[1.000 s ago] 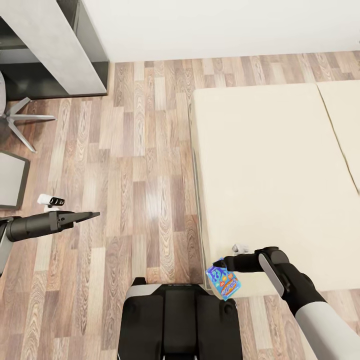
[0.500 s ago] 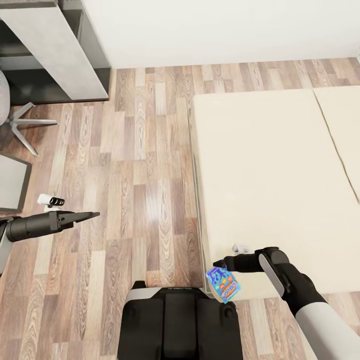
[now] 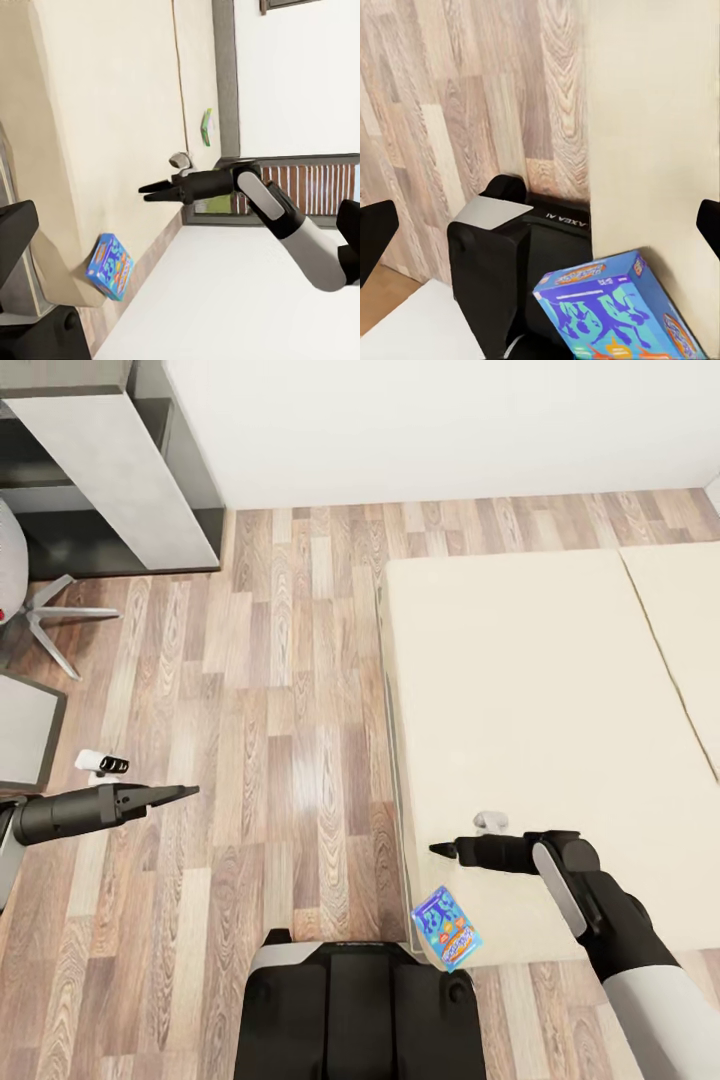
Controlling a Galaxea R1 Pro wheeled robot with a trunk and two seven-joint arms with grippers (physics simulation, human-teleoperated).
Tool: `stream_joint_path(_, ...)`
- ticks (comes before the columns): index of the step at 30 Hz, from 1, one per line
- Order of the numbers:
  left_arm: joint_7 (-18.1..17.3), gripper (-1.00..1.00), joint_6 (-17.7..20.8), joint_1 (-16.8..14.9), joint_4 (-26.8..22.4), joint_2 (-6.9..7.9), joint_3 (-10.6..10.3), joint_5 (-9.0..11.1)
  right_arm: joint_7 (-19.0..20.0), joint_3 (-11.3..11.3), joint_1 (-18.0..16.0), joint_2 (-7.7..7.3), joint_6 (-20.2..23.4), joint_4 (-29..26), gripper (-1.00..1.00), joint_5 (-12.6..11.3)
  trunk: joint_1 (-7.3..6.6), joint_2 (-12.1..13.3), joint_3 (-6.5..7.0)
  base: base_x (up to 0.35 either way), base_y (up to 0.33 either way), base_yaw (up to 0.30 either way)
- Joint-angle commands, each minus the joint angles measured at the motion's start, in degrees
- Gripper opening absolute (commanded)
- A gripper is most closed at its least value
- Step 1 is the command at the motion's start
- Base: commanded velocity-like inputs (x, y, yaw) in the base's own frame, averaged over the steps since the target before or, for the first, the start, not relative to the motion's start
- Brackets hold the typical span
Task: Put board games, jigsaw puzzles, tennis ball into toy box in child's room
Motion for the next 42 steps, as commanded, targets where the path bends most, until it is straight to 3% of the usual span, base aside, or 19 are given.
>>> stream_joint_path(1, -0.23, 1.00, 0.53, 0.02, 0.07, 0.02, -0.01, -0.05, 0.30, -0.15, 0.07, -0.04, 0.15, -0.58, 1.00, 0.30, 0.04, -0.08, 0.03, 0.000, 0.000, 0.000)
stream_joint_path(7, -0.23, 1.00, 0.24, 0.24, 1.62, 0.41, -0.01, -0.17, 0.39, -1.18, 1.25, -0.04, 0.00, -2.47, 1.00, 0.16, 0.04, -0.08, 0.59, 0.000, 0.000, 0.000)
stream_joint_path(12, -0.23, 1.00, -0.56, 0.37, 4.19, 1.93, -0.07, -1.12, 1.13, -3.65, 3.06, 0.13, -0.12, -5.76, 1.00, 0.05, 0.04, -0.08, 1.05, 0.000, 0.000, 0.000)
stream_joint_path(20, -0.23, 1.00, -4.94, 0.53, 11.55, 2.96, -0.03, -3.70, 5.84, -9.54, 8.91, 0.90, -0.54, -11.91, 1.00, -0.01, 0.04, -0.08, 1.79, 0.000, 0.000, 0.000)
stream_joint_path(27, -0.23, 1.00, -10.14, 0.63, 19.42, 3.13, -0.08, -4.37, 10.44, -11.31, 14.87, 2.39, -1.35, -16.79, 1.00, -0.03, 0.04, -0.08, 2.44, 0.000, 0.000, 0.000)
stream_joint_path(35, -0.23, 1.00, -17.45, 1.12, 28.84, 3.21, -0.09, -4.53, 13.02, -11.90, 21.17, 5.57, -8.88, -18.55, 1.00, -0.06, 0.04, -0.08, 3.18, 0.000, 0.000, 0.000)
stream_joint_path(42, -0.23, 1.00, -21.51, 3.12, 33.26, 3.37, -0.10, -4.48, 14.76, -11.95, 27.04, 6.67, -15.46, -18.84, 1.00, -1.19, 0.04, -0.08, 3.83, 0.000, 0.000, 0.000)
